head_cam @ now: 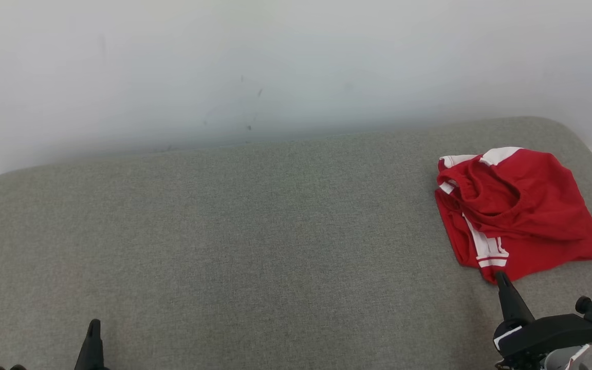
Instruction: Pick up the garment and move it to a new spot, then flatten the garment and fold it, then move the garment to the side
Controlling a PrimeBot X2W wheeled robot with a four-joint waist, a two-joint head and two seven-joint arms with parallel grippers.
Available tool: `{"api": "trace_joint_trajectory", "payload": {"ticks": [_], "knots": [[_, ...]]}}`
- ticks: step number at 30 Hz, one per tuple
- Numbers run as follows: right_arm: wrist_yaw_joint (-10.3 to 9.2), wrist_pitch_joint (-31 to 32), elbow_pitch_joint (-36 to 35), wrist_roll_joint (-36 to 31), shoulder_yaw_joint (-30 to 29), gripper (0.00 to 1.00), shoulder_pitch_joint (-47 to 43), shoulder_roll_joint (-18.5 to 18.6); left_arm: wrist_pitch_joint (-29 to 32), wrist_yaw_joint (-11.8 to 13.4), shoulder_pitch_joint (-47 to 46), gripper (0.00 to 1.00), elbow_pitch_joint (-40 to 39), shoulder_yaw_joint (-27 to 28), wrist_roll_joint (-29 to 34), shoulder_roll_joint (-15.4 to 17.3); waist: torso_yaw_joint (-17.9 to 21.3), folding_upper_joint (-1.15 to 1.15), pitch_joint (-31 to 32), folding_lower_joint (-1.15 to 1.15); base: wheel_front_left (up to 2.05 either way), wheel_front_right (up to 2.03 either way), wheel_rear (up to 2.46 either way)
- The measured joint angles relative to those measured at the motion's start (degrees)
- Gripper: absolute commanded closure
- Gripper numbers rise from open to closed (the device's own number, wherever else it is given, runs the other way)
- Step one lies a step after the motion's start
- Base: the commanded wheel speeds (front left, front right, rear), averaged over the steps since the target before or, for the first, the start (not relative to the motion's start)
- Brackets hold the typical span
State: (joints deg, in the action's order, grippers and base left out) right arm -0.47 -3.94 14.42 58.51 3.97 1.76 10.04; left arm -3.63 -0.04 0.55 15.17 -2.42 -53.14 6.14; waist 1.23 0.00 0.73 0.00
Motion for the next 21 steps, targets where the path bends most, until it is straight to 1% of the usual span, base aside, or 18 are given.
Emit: {"api": "trace_joint_trajectory", "payload": {"ticks": [3,4,21], "knots": [[0.49,0.7,0.2,2.2,-0.7,1.0,0.0,-0.5,0.6,-0.1,0.0,1.0,0.1,0.4,-2.6,-0.3,-0.1,0.0,0.0,0.0,0.0,0.0,0.0],[0.55,1.0,0.2,2.7,-0.9,1.0,0.0,-0.6,0.9,-0.5,0.0,1.0,0.2,0.5,-3.1,-0.4,-0.1,0.0,-0.1,0.0,0.0,0.0,0.0],[3.01,4.5,1.0,13.7,-4.8,1.0,1.2,-3.0,4.2,-2.8,-2.0,1.0,0.7,3.3,-16.2,-1.6,-0.5,0.0,-0.3,0.0,0.0,0.0,0.0]]}}
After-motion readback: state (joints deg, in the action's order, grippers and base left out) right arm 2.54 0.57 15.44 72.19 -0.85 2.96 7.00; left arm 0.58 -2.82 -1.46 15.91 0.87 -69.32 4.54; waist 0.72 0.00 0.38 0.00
